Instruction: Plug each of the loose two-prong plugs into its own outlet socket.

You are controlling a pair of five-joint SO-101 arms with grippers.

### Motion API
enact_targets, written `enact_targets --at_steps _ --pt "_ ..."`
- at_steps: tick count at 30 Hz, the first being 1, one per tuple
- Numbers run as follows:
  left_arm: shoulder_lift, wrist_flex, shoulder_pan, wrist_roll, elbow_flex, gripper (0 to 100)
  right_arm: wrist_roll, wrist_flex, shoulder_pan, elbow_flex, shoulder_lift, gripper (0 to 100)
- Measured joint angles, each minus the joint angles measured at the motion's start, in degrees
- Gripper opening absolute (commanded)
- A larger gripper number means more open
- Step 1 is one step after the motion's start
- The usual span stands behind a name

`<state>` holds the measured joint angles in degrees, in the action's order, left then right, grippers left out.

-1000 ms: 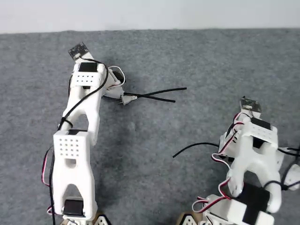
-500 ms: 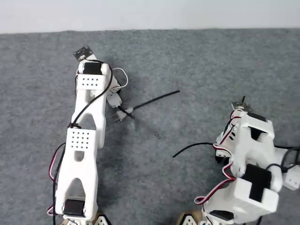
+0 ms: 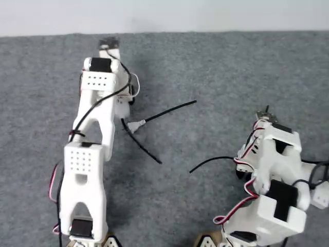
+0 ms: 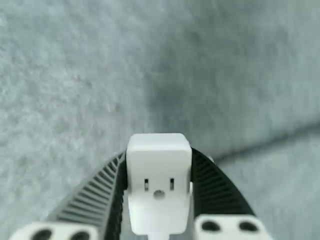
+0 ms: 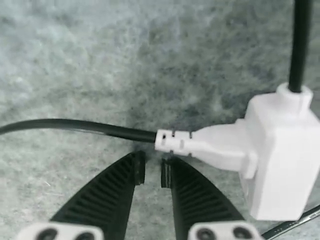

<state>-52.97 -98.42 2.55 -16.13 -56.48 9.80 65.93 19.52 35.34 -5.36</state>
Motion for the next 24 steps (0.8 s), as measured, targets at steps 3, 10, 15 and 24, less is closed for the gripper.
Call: enact_targets --at_steps 3,10,15,24 --pt "11.8 0.0 1.7 5.4 14.7 1 0.0 0.0 0.0 0.0 0.0 7.2" --pt "30.1 5.1 3.1 13.2 47.2 1 0.0 0.0 0.0 0.0 0.0 7.2" --pt "31.3 13.5 3.1 15.3 60.5 3 0.0 0.0 0.0 0.0 0.0 7.2" --pt "31.4 22.9 -3.6 8.3 63.1 36 0.0 0.0 0.0 0.0 0.0 7.2"
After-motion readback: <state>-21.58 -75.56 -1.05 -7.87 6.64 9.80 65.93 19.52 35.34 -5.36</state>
